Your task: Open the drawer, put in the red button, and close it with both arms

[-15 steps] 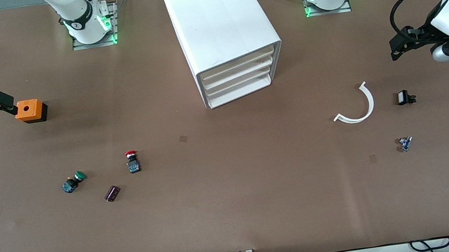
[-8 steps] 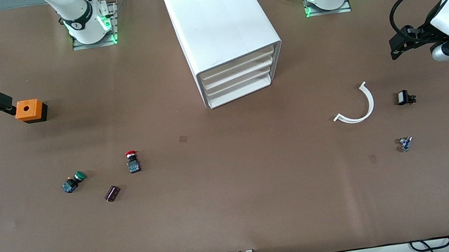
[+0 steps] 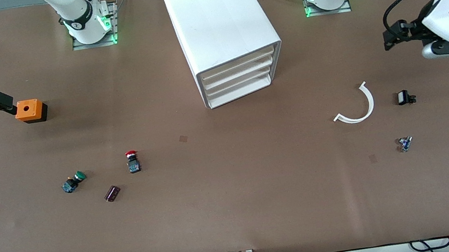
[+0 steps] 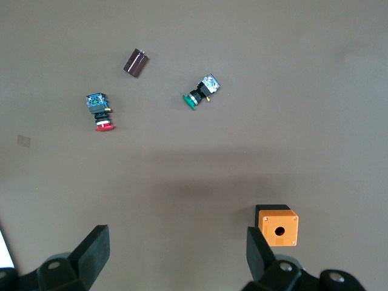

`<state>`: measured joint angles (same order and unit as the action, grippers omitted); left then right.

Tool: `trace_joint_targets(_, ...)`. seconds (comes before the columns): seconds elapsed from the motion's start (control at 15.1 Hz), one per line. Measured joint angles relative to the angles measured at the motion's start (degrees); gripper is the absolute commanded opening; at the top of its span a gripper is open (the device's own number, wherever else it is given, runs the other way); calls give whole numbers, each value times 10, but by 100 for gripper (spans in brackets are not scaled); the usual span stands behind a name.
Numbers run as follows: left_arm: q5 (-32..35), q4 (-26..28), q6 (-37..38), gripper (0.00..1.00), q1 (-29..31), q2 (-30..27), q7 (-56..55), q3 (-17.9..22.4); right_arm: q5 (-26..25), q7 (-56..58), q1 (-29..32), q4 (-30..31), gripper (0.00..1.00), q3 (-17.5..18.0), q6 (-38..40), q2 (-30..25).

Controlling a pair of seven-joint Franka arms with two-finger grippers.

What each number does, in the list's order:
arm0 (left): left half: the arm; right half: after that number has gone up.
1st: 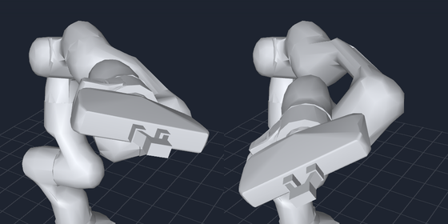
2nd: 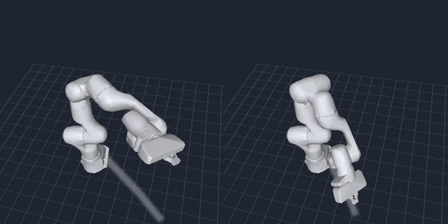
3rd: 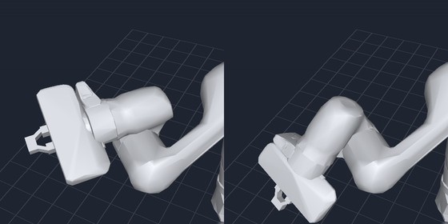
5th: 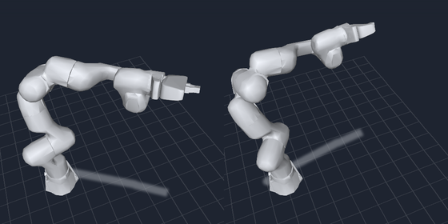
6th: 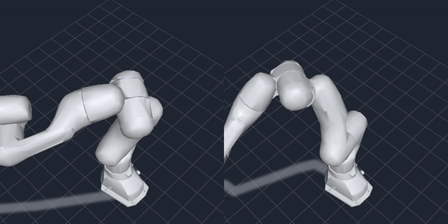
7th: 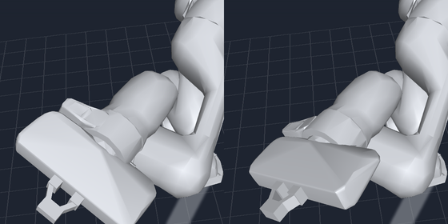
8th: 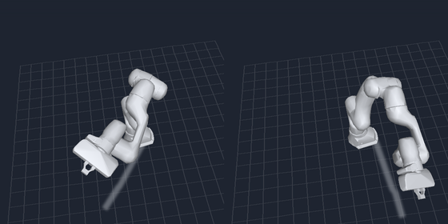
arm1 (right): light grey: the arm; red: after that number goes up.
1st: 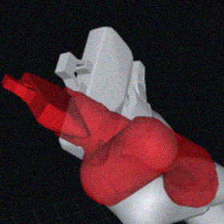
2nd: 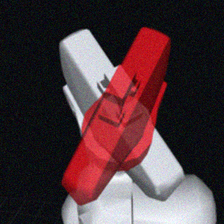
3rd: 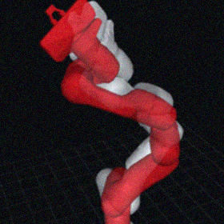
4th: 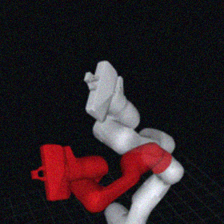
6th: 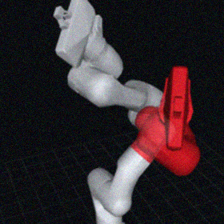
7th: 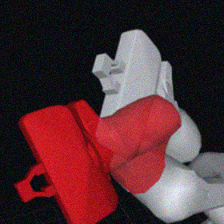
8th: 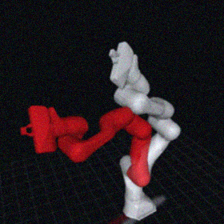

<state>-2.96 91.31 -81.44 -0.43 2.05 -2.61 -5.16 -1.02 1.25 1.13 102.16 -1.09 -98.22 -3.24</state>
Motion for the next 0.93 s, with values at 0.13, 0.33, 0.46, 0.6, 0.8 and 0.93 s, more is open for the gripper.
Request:
trace_joint_targets(0.13, -21, 3, 51, 100, -6, 4, 1, -4, 0, 0, 0, 0, 100, 0, -2, 3)
trace_joint_targets(0.33, -45, 11, 99, 100, -20, 28, 5, -14, 0, 0, 0, -9, 100, 1, -9, 36)
trace_joint_targets(0.46, -78, 22, 98, 100, -22, 55, 29, -20, 0, 0, -2, -32, 100, 2, -15, 84)
trace_joint_targets(0.6, -146, 27, 79, 100, -20, 89, 71, -21, 0, 0, -11, -55, 100, 3, -28, 130)
trace_joint_targets(0.8, -252, 31, 52, 100, -10, 142, 151, -20, 0, -1, -29, -69, 100, 4, -61, 172)
trace_joint_targets(0.93, -323, 41, 37, 100, -9, 182, 224, -20, 0, -2, -39, -70, 100, 4, -81, 193)
